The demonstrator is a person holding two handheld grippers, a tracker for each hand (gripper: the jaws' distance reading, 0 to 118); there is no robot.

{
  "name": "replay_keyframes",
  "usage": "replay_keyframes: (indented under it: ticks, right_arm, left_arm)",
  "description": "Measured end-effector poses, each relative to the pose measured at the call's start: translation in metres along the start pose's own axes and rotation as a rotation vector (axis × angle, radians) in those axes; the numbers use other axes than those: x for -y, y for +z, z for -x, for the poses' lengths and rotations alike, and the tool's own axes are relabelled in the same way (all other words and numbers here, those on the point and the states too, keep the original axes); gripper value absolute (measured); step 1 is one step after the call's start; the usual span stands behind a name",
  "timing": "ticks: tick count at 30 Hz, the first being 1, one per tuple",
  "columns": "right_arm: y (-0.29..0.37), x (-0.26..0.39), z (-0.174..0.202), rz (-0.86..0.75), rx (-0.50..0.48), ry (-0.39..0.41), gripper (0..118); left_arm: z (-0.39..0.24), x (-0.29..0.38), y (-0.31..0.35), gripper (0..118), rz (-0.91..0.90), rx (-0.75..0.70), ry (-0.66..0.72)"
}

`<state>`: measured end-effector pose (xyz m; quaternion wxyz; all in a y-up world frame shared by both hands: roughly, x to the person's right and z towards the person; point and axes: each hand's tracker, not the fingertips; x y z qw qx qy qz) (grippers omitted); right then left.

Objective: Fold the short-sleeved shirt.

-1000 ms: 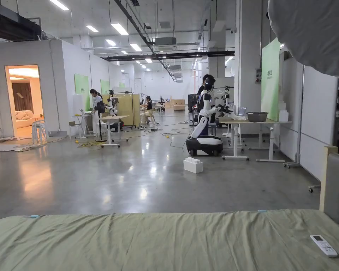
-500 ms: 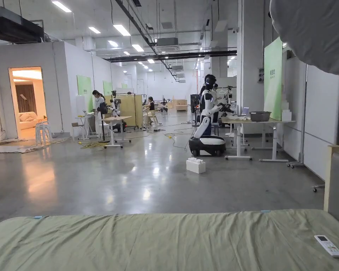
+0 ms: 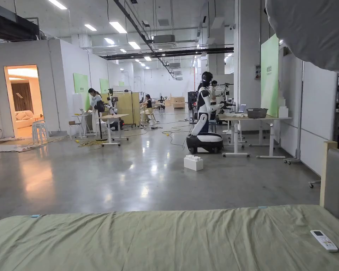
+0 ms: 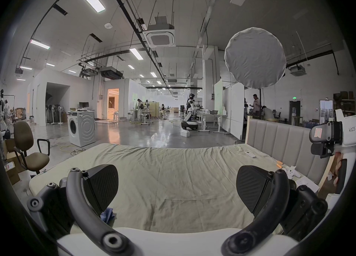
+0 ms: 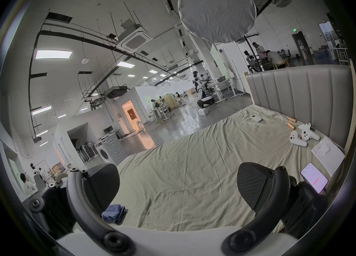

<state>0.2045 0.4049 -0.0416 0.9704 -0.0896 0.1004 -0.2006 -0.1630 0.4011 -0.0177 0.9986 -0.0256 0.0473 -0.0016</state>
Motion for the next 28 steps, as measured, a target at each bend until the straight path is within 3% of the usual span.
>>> replay_keyframes:
  ticks: [6, 17, 22, 25, 28]
  right_arm:
    - [0.0, 0.002, 0.011, 0.016, 0.047, 0.076, 118]
    - [-0.008, 0.013, 0.013, 0.032, 0.062, 0.079, 118]
    - [-0.016, 0.018, 0.013, 0.019, 0.044, 0.142, 118]
    - [-0.022, 0.024, 0.008, -0.043, -0.06, 0.232, 118]
    - [-0.021, 0.028, 0.017, -0.074, -0.025, 0.339, 118]
  left_arm:
    - [0.009, 0.004, -0.001, 118, -0.007, 0.019, 0.003]
    - [-0.001, 0.003, 0.001, 118, 0.006, 0.033, -0.012]
    - [-0.001, 0.003, 0.001, 118, 0.002, 0.034, -0.005]
    - [-0.003, 0.003, 0.001, 118, 0.0, 0.03, 0.013]
    - [-0.004, 0.002, 0.0, 118, -0.006, 0.032, 0.019]
